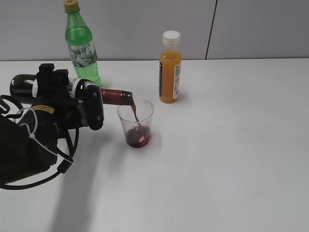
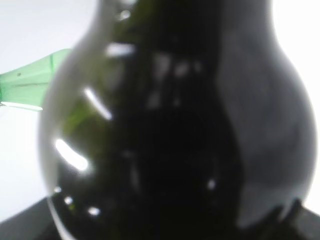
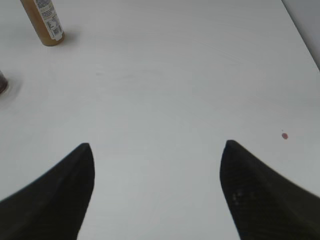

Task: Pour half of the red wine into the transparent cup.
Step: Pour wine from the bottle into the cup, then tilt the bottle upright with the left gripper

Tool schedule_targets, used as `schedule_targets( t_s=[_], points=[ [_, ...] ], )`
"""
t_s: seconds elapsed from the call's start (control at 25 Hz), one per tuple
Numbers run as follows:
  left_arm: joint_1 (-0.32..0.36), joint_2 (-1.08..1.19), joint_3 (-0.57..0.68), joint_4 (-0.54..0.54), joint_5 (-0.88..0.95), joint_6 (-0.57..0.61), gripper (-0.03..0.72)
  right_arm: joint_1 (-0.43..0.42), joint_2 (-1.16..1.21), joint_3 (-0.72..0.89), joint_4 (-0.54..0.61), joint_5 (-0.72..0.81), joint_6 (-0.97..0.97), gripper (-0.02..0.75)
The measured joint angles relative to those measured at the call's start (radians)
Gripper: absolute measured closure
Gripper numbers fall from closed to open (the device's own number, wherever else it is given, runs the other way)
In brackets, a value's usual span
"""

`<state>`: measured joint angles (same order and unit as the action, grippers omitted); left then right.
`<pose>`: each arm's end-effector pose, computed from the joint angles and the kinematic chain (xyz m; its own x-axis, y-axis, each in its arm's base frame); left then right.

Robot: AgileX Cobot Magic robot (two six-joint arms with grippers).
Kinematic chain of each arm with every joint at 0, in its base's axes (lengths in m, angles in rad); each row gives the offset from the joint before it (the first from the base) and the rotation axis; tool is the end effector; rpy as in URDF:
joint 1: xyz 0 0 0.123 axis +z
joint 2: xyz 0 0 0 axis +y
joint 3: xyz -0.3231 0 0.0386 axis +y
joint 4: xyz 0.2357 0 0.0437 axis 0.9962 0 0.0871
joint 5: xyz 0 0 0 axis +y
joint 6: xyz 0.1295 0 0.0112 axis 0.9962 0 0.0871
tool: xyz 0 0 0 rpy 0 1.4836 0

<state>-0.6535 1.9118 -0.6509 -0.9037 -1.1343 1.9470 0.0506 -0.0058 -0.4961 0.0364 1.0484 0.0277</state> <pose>0.3313 -0.1372 0.1808 -0.1428 0.9878 0.0616 0.1802 -0.0352 0.9830 -0.0215 0.0030 0.2538 -0.4456 0.0233 -0.8949 -0.0584 0.9968 0.0551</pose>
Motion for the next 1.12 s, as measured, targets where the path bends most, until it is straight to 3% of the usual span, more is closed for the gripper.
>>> schedule_targets(
  t_s=[1.12],
  points=[
    [0.001,0.0,0.0,0.005,-0.001,0.04,0.141,0.0,0.0,0.0,0.0,0.0,-0.001,0.15]
  ],
)
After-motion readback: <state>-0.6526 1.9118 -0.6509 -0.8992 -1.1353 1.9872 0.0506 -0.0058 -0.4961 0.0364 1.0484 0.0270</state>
